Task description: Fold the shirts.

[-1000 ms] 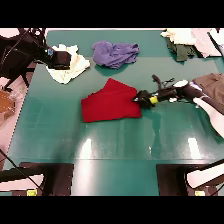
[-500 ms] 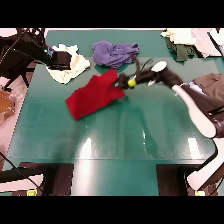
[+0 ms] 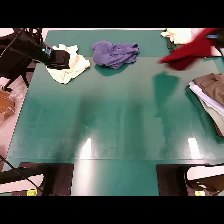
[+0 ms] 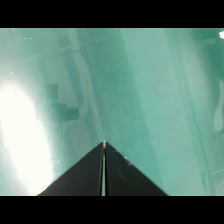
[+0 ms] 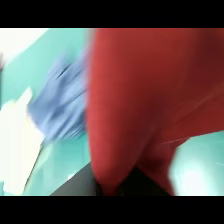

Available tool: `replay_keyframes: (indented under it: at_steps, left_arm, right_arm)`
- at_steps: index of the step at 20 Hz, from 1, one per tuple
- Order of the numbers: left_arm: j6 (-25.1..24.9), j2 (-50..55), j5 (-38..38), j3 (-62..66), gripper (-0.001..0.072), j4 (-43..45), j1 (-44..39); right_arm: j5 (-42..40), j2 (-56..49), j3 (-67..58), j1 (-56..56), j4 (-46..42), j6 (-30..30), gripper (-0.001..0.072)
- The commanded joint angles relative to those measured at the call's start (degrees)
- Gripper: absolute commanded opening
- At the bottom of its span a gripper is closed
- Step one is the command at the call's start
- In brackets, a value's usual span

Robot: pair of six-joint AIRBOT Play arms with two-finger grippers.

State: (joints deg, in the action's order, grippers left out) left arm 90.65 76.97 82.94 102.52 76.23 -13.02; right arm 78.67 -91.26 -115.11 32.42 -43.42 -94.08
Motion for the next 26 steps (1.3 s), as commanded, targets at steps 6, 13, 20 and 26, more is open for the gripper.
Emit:
replay_keyframes:
  at_steps: [6,13,20,26]
  left_arm:
    - [1.18,-0.35,-2.51,0.04,0.0025,-0.24,0.02]
    - [2.36,-0.96,-2.93,0.04,0.0025,-2.82,0.02]
    - [2.36,-0.96,-1.07,0.04,0.0025,-4.55,0.02]
    - [2.34,-0.96,-1.51,0.04,0.0025,-4.87,0.02]
  right_arm:
    - [16.68,7.63,17.84,30.53,-10.82,-3.76,0.0020]
    - [23.45,10.25,30.53,33.51,-16.61,-1.31,0.0342]
    - [23.69,9.86,-2.05,42.18,0.90,-5.42,0.0343]
    - [7.30,19.96,2.69,20.11,37.20,0.46,0.0332]
